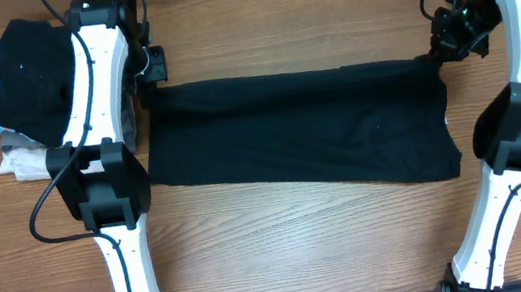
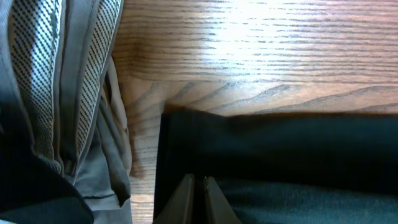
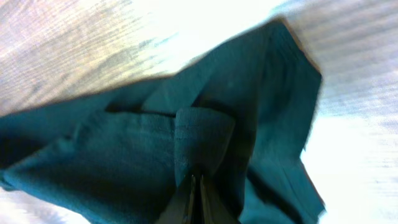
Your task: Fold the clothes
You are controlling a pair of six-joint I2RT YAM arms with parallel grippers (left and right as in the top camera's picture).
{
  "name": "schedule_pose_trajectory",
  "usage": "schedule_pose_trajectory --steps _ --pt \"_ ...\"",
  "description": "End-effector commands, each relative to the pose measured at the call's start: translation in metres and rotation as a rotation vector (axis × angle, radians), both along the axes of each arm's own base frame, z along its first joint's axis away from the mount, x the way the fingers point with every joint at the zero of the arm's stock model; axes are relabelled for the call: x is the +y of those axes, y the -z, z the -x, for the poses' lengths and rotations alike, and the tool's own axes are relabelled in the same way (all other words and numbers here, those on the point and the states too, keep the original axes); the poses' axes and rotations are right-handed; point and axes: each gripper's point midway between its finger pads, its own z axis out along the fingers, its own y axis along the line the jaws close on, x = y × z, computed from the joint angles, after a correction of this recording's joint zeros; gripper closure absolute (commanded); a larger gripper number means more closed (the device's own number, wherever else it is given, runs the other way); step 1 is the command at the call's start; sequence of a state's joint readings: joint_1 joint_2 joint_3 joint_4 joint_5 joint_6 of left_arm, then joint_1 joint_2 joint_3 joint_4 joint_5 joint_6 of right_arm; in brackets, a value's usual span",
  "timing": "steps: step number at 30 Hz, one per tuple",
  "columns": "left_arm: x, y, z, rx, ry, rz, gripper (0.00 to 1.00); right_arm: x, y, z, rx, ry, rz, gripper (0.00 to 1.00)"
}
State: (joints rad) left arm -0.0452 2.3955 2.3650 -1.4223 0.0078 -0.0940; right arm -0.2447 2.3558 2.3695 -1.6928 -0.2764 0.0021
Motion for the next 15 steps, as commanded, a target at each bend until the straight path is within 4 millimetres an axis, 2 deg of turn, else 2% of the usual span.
schedule_pose_trajectory --steps 1,5,8,11,13,15 --pt "0.006 -0.022 -0.002 -0.048 -0.005 -0.013 0.96 -0.003 -0.022 0.014 -0.022 -0.017 0.092 0.96" --pt "0.006 -0.021 0.004 -0.022 -0.005 -0.014 0.96 0.005 -0.016 0.028 0.008 -0.035 0.098 0.96" --pt "0.006 -0.019 0.016 0.025 -0.002 -0.016 0.96 0.007 0.010 0.049 0.088 -0.012 0.097 0.96" --pt "0.006 -0.018 0.024 0.060 -0.001 -0.017 0.96 0.009 0.033 0.062 0.141 -0.007 0.085 0.96" --pt "0.006 -0.016 0.029 0.082 0.006 -0.019 0.96 0.010 0.056 0.072 0.177 0.003 0.078 0.96" --pt "0.006 -0.014 0.034 0.104 0.007 -0.020 0.96 0.008 0.069 0.077 0.191 0.010 0.075 0.96"
